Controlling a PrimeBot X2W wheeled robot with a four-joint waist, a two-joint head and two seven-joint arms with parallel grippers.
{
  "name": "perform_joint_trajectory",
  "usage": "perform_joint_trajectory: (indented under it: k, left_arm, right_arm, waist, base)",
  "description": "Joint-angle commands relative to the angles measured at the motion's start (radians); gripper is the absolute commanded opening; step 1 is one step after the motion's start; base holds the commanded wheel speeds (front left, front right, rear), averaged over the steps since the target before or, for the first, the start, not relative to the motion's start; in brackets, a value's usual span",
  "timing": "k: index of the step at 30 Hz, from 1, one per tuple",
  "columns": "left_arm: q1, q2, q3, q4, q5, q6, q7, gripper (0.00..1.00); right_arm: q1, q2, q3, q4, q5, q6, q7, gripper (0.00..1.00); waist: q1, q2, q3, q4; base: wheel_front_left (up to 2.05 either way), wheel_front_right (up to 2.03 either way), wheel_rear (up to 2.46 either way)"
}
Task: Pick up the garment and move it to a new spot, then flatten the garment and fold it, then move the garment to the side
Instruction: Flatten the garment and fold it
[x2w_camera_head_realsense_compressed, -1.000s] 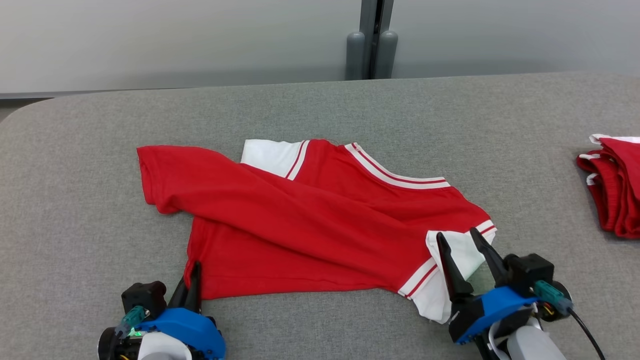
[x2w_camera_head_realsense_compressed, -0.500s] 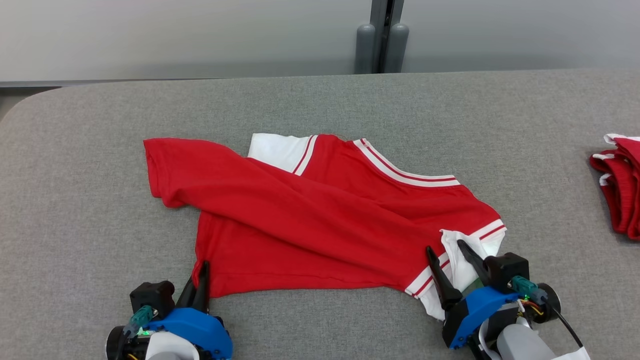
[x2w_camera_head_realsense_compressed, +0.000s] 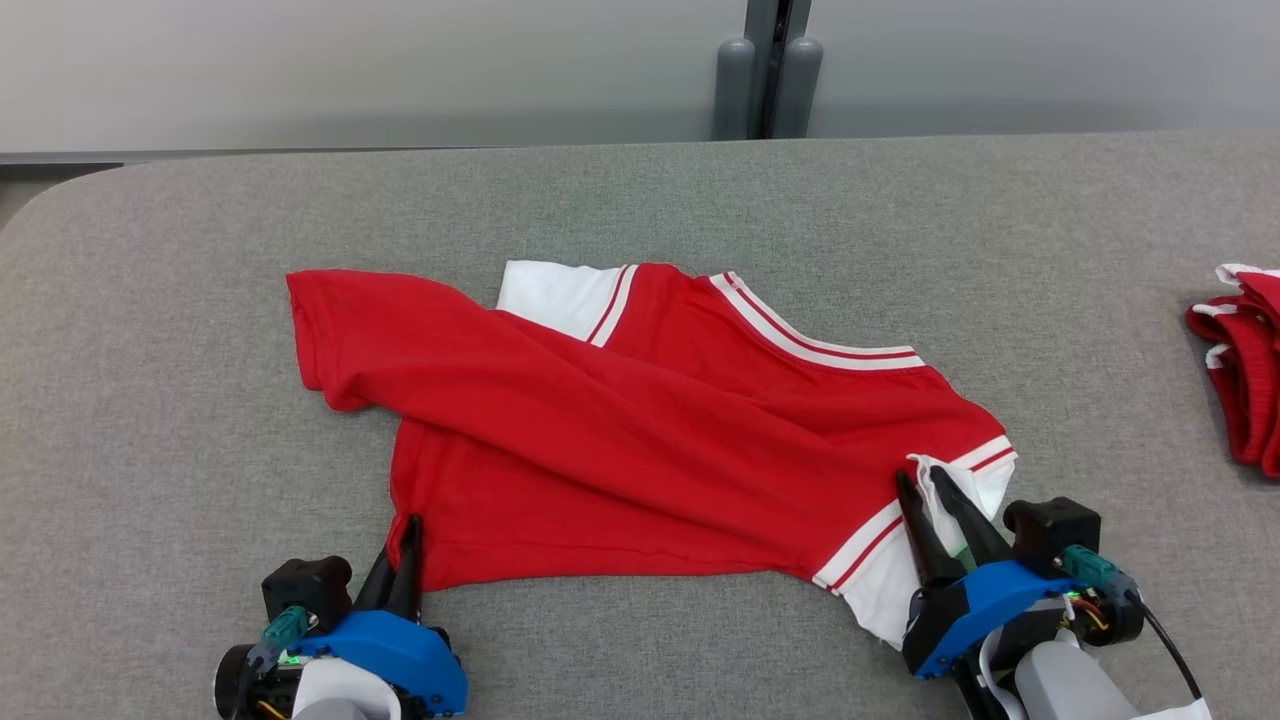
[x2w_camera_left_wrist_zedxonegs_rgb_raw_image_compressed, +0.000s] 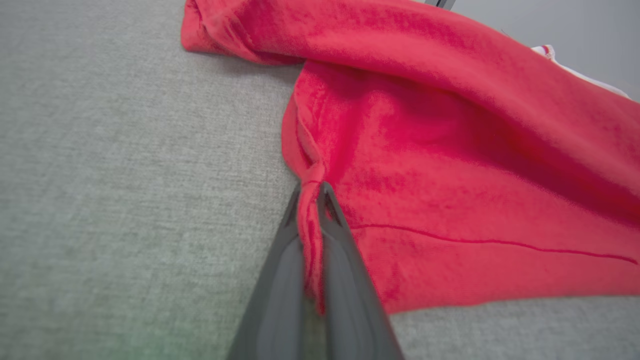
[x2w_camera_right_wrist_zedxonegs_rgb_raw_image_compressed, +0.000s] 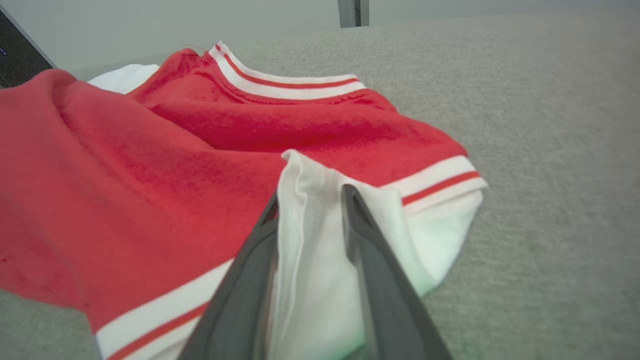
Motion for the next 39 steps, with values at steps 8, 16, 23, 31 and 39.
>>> perform_joint_trajectory:
  k: [8,16,23,31,39]
  left_arm:
    - [-0.005,0.005,0.004,-0.029,0.008,-0.002,0.002,0.0]
    - [-0.008,0.036,-0.011,-0.228,0.014,-0.002,0.002,0.0]
    - [-0.064,0.122,-0.047,-0.401,-0.034,-0.002,0.002,0.0]
    - [-0.204,0.249,-0.084,-0.607,-0.139,-0.002,0.096,0.0]
    - [-0.347,0.318,-0.04,-0.771,-0.162,0.021,0.226,0.0]
  right_arm:
    - [0.029,-0.002,-0.029,-0.119,0.048,0.0,0.0,0.0]
    - [0.049,-0.002,-0.115,-0.332,0.189,0.0,0.0,0.0]
    - [-0.038,-0.002,-0.226,-0.456,0.454,0.0,0.0,0.0]
    - [-0.165,-0.005,-0.241,-0.566,0.493,0.0,0.002,0.0]
    - [-0.33,-0.048,-0.245,-0.64,0.438,0.0,0.11,0.0]
  waist:
    - [0.0,-0.0001,-0.01,-0.004]
    - [0.0,-0.0001,-0.078,-0.019]
    - [0.0,-0.0001,-0.157,-0.034]
    - [0.0,-0.0001,-0.218,-0.042]
    - [0.0,-0.0001,-0.2,-0.042]
  base:
    - [0.0,0.0,0.0]
    - [0.0,0.0,0.0]
    - [0.0,0.0,0.0]
    - [0.0,0.0,0.0]
    - [0.0,0.0,0.0]
